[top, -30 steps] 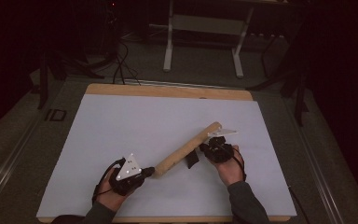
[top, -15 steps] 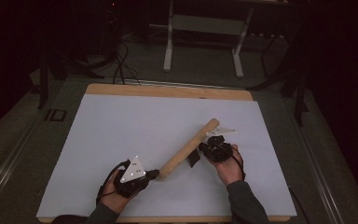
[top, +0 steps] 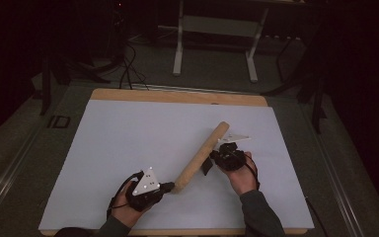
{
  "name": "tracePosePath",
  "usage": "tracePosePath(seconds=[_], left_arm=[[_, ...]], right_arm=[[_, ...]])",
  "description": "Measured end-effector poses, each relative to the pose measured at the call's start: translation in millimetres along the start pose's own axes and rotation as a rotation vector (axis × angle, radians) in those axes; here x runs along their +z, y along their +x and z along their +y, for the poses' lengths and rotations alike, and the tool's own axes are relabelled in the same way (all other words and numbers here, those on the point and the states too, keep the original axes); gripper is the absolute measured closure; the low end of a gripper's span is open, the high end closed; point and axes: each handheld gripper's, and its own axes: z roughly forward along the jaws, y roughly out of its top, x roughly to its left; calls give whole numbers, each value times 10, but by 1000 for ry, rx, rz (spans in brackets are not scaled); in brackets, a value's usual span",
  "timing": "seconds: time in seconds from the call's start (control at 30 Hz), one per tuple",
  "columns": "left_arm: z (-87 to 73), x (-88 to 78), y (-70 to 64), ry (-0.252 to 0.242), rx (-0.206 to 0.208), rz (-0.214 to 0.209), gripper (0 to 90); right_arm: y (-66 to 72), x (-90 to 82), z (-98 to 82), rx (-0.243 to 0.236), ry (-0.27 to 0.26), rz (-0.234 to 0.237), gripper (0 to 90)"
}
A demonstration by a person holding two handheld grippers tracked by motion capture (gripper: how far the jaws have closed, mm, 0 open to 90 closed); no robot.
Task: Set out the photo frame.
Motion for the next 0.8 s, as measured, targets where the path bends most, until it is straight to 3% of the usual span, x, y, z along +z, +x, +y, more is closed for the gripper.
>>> tracePosePath(seconds=[0.8], left_arm=[[70,155,-147,-16,8,-41,900]], right_arm=[[34,22,-19,-7,5,19,898]])
